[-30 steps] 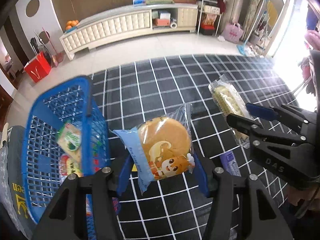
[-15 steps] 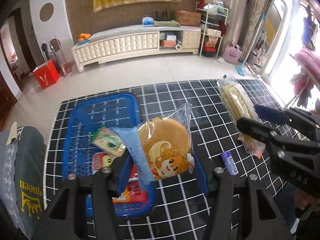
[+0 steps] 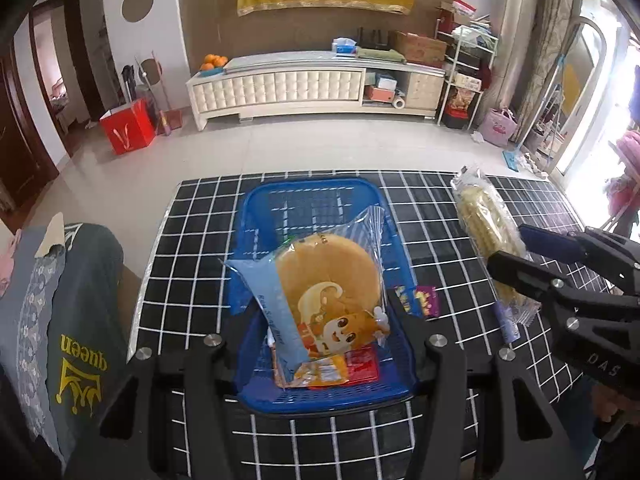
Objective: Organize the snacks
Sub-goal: 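Carry the bun bag and cracker pack over the basket with both grippers, then release the bun bag into the basket with the left gripper while the right gripper lowers the cracker pack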
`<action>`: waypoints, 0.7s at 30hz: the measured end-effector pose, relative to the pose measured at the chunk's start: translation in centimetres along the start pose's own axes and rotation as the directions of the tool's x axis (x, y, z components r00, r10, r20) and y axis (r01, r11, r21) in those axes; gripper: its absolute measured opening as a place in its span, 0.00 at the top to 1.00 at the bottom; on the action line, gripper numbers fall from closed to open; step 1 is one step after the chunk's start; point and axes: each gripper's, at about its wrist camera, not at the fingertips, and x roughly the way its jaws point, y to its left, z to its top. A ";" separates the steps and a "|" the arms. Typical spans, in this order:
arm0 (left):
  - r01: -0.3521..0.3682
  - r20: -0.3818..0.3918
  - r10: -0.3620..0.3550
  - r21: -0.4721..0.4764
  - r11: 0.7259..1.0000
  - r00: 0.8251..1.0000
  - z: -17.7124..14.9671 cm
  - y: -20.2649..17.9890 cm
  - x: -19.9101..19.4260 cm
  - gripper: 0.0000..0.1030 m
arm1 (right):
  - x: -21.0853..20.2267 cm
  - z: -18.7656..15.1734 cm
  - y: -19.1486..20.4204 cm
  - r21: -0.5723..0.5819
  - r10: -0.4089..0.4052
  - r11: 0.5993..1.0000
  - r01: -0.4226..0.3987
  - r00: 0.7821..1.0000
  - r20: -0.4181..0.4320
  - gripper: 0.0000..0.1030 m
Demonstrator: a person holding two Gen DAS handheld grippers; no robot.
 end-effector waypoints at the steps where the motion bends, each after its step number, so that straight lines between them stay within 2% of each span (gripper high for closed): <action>1: 0.002 -0.006 -0.002 -0.005 1.000 1.000 -0.1 0.5 0.3 0.49 | 0.4 0.1 0.3 -0.004 0.005 1.000 -0.005 1.000 -0.004 0.55; 12: 0.043 -0.075 -0.044 -0.026 0.999 0.996 -0.6 2.8 4.2 0.48 | 4.8 0.5 2.3 -0.032 0.024 0.999 -0.026 0.997 -0.069 0.55; 17: 0.062 -0.097 -0.064 -0.023 0.998 0.993 1.2 2.9 7.1 0.47 | 6.6 0.7 1.6 -0.006 0.005 1.000 -0.006 0.995 -0.096 0.55; 19: 0.080 -0.104 -0.081 -0.014 0.997 0.991 2.4 3.0 8.6 0.43 | 6.9 0.9 1.3 -0.001 -0.005 1.000 0.005 0.995 -0.103 0.55; 21: 0.052 -0.105 -0.053 -0.013 0.999 0.993 3.3 3.3 9.7 0.42 | 7.0 1.0 1.4 0.005 -0.011 1.000 0.012 0.994 -0.107 0.55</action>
